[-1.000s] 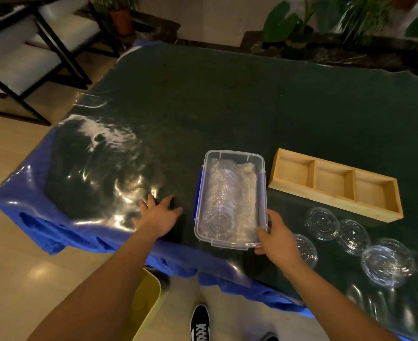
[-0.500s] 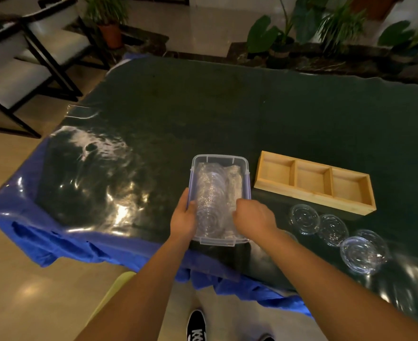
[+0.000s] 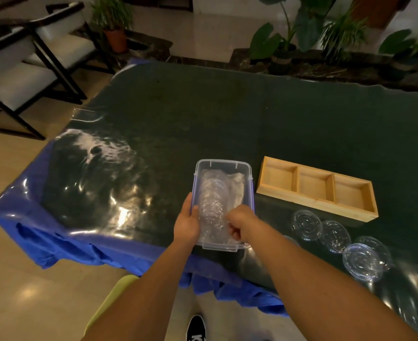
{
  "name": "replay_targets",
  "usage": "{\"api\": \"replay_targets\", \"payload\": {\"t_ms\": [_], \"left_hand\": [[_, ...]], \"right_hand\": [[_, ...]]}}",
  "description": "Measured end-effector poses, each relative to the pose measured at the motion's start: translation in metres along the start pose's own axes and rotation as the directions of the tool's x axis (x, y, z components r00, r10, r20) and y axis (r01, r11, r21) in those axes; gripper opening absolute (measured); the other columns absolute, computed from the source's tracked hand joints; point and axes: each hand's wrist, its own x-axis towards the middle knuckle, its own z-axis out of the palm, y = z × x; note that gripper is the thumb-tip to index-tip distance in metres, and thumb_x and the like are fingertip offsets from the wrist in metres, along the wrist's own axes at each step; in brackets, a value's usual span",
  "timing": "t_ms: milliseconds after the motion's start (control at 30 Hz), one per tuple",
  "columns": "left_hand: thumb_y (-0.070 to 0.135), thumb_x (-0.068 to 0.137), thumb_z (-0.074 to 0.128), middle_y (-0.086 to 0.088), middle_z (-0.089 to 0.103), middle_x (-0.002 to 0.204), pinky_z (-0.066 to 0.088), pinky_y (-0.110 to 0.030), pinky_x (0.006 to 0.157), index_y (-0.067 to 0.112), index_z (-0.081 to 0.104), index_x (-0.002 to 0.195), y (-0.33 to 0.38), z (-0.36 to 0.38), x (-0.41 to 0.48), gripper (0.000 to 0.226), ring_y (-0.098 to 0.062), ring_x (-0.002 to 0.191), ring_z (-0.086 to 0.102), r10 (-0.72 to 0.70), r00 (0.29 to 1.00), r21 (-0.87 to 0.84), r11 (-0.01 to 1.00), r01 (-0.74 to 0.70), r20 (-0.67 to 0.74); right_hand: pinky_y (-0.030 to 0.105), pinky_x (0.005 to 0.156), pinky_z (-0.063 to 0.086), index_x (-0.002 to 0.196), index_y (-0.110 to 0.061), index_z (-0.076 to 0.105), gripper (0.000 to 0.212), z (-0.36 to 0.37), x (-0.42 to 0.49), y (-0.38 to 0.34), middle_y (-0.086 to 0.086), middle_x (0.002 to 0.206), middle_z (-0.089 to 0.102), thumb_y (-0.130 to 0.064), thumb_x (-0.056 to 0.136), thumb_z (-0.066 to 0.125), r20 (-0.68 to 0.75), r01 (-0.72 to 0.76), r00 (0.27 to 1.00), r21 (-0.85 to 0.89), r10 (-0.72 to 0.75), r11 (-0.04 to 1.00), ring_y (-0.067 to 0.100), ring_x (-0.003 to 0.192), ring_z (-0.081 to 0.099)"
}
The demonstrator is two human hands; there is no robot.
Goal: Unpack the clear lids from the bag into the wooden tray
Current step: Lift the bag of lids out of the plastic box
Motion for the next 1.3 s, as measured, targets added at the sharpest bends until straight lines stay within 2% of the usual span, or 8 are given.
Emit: {"api": "replay_targets", "payload": {"t_ms": [200, 433, 800, 867, 933, 1033, 1167, 1300], "left_hand": [[0.022, 0.108, 0.042, -0.001, 0.055, 0.150, 0.044, -0.034, 0.106, 0.032, 0.039, 0.156, 0.001, -0.003, 0.002, 0.049, -0.019, 0.126, 0.056, 0.000, 1.000, -0.028, 1.000, 0.000, 0.009], [0.022, 0.107, 0.042, -0.001, 0.055, 0.151, 0.040, -0.027, 0.102, 0.029, 0.042, 0.155, 0.002, -0.010, 0.007, 0.049, -0.019, 0.129, 0.056, -0.014, 1.000, 0.029, 0.999, 0.014, -0.010], [0.024, 0.102, 0.054, -0.009, 0.051, 0.151, 0.042, -0.038, 0.108, 0.025, 0.041, 0.155, 0.017, -0.021, -0.007, 0.055, -0.027, 0.135, 0.052, 0.022, 0.996, 0.100, 0.995, -0.013, -0.084], [0.016, 0.089, 0.062, 0.001, 0.049, 0.147, 0.041, -0.031, 0.110, 0.034, 0.046, 0.149, 0.033, -0.029, -0.028, 0.064, -0.012, 0.137, 0.047, 0.190, 0.979, 0.040, 0.981, -0.187, -0.070], [0.022, 0.075, 0.066, 0.011, 0.038, 0.154, 0.031, -0.024, 0.115, 0.045, 0.036, 0.148, 0.046, -0.036, -0.053, 0.082, -0.001, 0.146, 0.032, 0.411, 0.895, 0.019, 0.907, -0.420, 0.175], [0.042, 0.072, 0.070, 0.009, 0.020, 0.169, 0.014, -0.035, 0.125, 0.045, 0.024, 0.157, 0.062, -0.031, -0.073, 0.097, -0.011, 0.158, 0.008, 0.545, 0.724, 0.238, 0.704, -0.669, 0.422], [0.001, 0.081, 0.069, 0.005, 0.060, 0.144, 0.041, -0.046, 0.115, 0.024, 0.067, 0.133, 0.090, -0.029, -0.070, 0.057, -0.016, 0.139, 0.052, 0.649, 0.751, 0.212, 0.722, -0.658, 0.123], [0.018, 0.087, 0.069, 0.024, 0.076, 0.096, 0.055, -0.018, 0.077, 0.057, 0.072, 0.095, 0.117, -0.043, -0.078, 0.040, 0.006, 0.090, 0.070, 0.505, 0.863, -0.028, 0.862, -0.506, -0.026]], "right_hand": [[0.036, 0.076, 0.057, 0.099, -0.007, 0.062, 0.015, 0.004, -0.002, -0.002, 0.011, 0.100, 0.066, -0.009, 0.085, 0.067, -0.174, 0.146, 0.973, -0.047, -0.152, 0.988, 0.029, 0.092, 0.065], [0.026, 0.063, 0.050, 0.069, -0.024, 0.067, 0.015, 0.011, -0.025, 0.011, -0.006, 0.077, 0.069, -0.023, 0.083, 0.073, -0.135, 0.402, 0.903, -0.076, -0.409, 0.912, 0.011, 0.076, 0.065], [0.036, 0.059, 0.045, 0.058, -0.017, 0.051, 0.029, -0.043, -0.051, 0.004, -0.002, 0.053, 0.050, -0.010, 0.071, 0.075, -0.346, 0.488, 0.844, 0.173, -0.411, 0.856, 0.016, 0.055, 0.048], [0.033, 0.054, 0.042, 0.061, -0.014, 0.052, 0.026, -0.044, -0.055, 0.005, 0.003, 0.054, 0.050, -0.009, 0.073, 0.075, -0.330, 0.472, 0.862, 0.249, -0.384, 0.846, 0.017, 0.051, 0.047], [0.027, 0.042, 0.039, 0.062, -0.014, 0.052, 0.026, -0.044, -0.061, 0.002, 0.004, 0.048, 0.050, -0.009, 0.075, 0.074, -0.318, 0.471, 0.870, 0.316, -0.376, 0.823, 0.014, 0.038, 0.045], [0.024, 0.036, 0.038, 0.067, -0.012, 0.055, 0.020, -0.045, -0.076, -0.005, 0.007, 0.048, 0.054, -0.011, 0.077, 0.073, -0.297, 0.469, 0.880, 0.412, -0.371, 0.781, 0.013, 0.035, 0.048], [0.023, 0.038, 0.037, 0.077, -0.012, 0.060, 0.020, -0.052, -0.105, -0.007, 0.002, 0.063, 0.067, -0.023, 0.087, 0.073, -0.143, 0.477, 0.868, 0.511, -0.476, 0.715, 0.014, 0.045, 0.056], [0.026, 0.076, 0.056, 0.109, -0.025, 0.066, 0.024, -0.071, -0.125, 0.007, -0.009, 0.106, 0.075, -0.032, 0.087, 0.071, -0.200, 0.766, 0.642, 0.221, -0.740, 0.604, 0.009, 0.099, 0.068]]}}
